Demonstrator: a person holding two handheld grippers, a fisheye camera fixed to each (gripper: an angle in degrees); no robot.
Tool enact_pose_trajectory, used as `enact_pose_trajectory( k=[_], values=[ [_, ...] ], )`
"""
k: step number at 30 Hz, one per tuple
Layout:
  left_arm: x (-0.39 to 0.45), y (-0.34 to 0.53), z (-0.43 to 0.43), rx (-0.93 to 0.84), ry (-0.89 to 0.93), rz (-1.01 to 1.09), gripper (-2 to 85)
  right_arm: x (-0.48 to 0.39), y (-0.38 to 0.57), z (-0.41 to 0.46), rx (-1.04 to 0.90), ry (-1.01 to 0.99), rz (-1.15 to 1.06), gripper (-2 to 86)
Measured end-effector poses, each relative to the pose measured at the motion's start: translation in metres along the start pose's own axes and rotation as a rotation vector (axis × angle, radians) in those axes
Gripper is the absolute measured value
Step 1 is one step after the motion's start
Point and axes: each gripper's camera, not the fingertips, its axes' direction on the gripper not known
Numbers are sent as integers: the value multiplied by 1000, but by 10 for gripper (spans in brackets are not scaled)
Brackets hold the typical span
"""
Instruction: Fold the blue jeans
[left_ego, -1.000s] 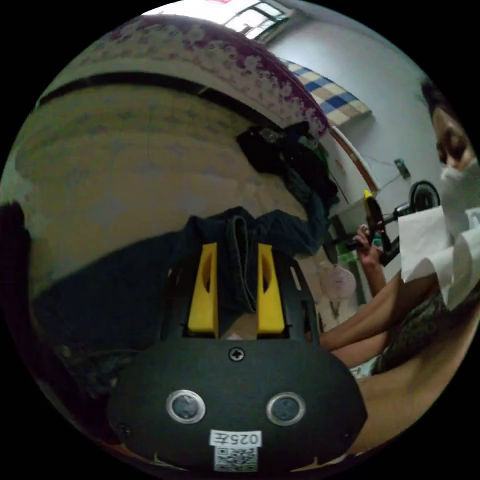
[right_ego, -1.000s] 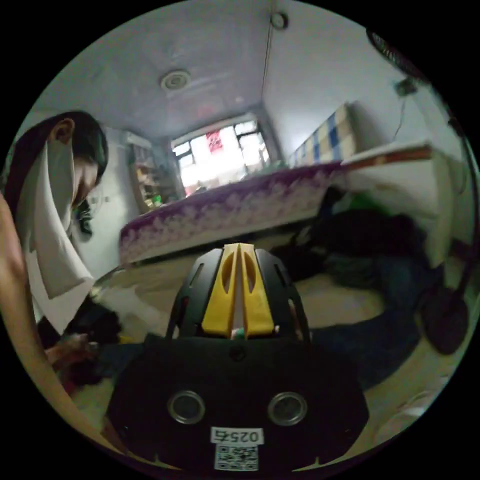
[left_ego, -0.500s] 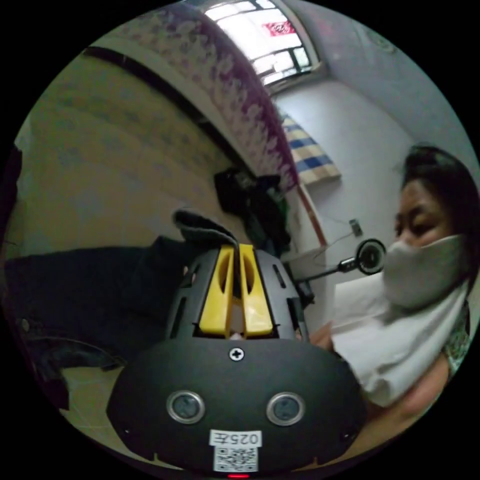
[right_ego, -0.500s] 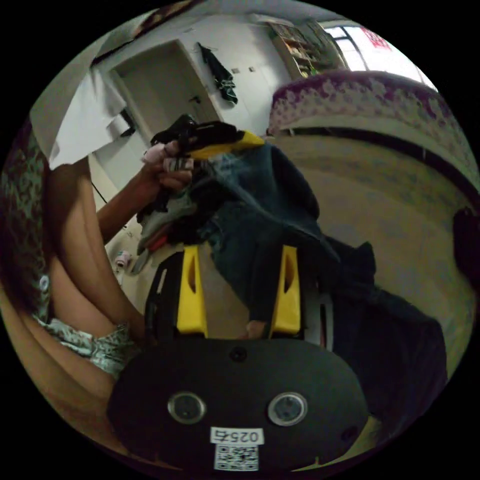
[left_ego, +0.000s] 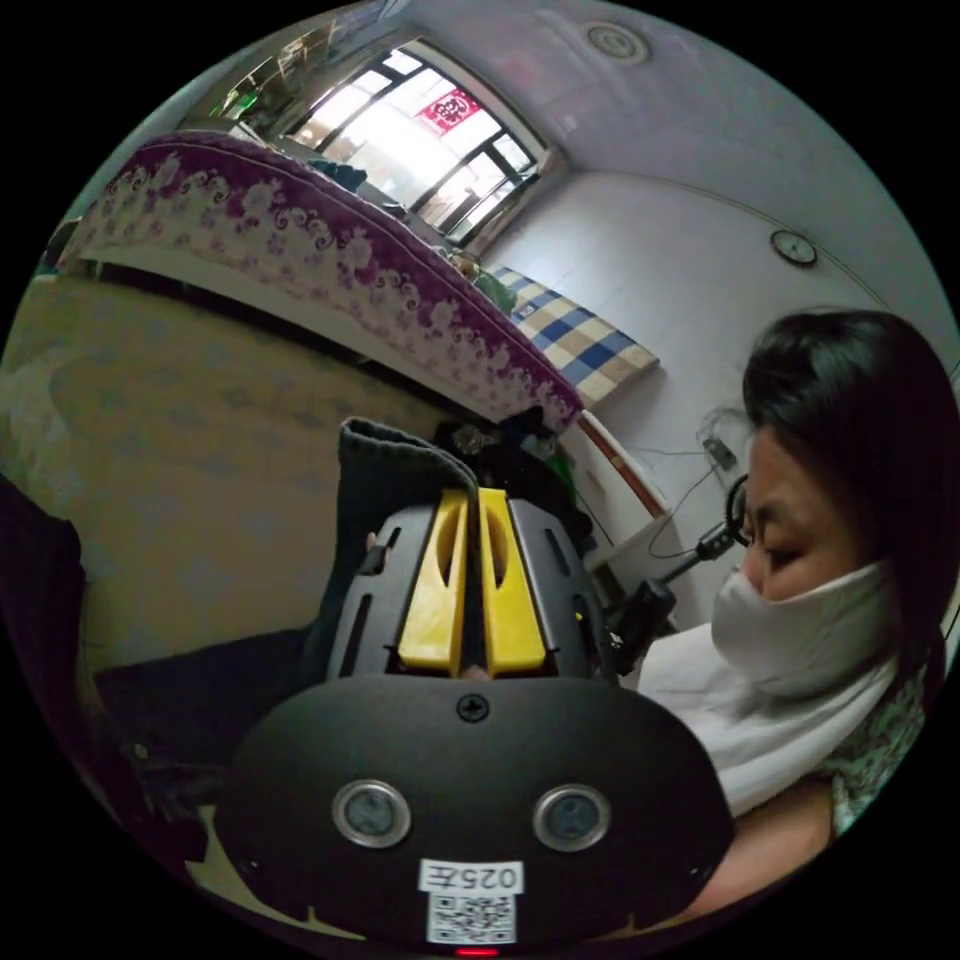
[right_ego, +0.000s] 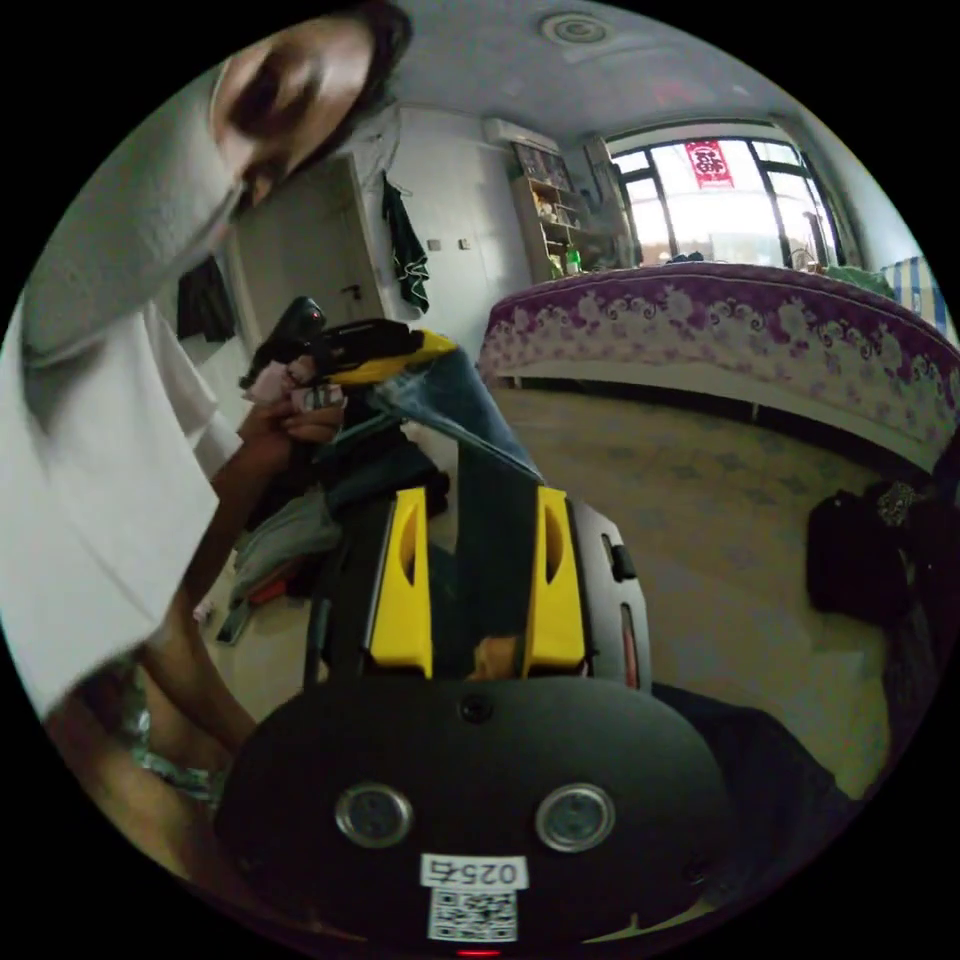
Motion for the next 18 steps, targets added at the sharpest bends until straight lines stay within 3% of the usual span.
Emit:
enact_pose_trajectory(
  k=[2,5,8,11,14,18],
  values=[
    [4,-5,5,-27,39,8,-16,4,-5,1,-38,-117,-40,176],
    [13,-5,26,-117,79,17,-16,-2,-21,6,5,-89,-72,184],
    [24,3,59,-234,196,6,-15,2,-37,48,-126,-47,-74,171],
    [43,13,89,-329,196,53,-13,15,-43,85,-187,33,-85,70],
    [44,18,73,-235,157,111,-1,40,-62,89,-203,95,-133,39],
    [-16,54,16,72,84,13,10,117,-111,32,-205,110,-21,31]
  ],
)
